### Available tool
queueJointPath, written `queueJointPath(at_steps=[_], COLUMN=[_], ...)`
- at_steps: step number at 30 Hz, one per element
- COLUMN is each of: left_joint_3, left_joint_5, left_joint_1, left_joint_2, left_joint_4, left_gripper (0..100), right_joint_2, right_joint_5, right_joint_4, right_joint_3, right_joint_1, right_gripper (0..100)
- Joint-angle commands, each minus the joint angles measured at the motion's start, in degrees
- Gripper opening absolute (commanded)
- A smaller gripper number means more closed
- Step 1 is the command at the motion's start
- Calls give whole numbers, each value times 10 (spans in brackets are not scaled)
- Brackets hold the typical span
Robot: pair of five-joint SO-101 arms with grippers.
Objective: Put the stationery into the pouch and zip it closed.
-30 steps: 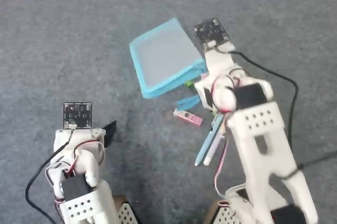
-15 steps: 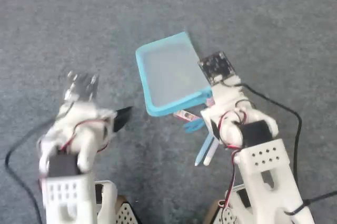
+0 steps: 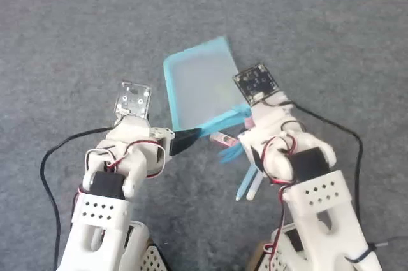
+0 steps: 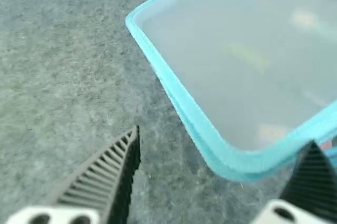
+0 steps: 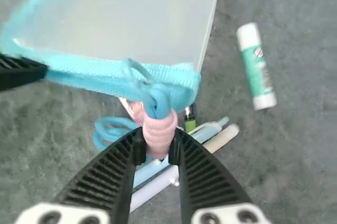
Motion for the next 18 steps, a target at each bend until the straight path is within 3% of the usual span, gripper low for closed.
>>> queueJointPath(at_steps=[1, 4, 11, 18], left_joint_3=[2, 1, -35, 55], left_joint_5=[11, 10, 10, 10], left_joint_1=[-16, -19, -62, -8], left_joint_2=[31, 61, -23, -73], left_joint_4=[-47, -62, 4, -77], left_gripper=[430, 423, 242, 203], right_joint_2=[-15, -3, 74, 83], right_joint_5=[7, 7, 6, 4], right_joint_4=[41, 78, 60, 32], right_joint_3=[-114, -169, -147, -140], right_joint_1=[-6, -32, -43, -56], right_gripper=[7, 7, 7, 7])
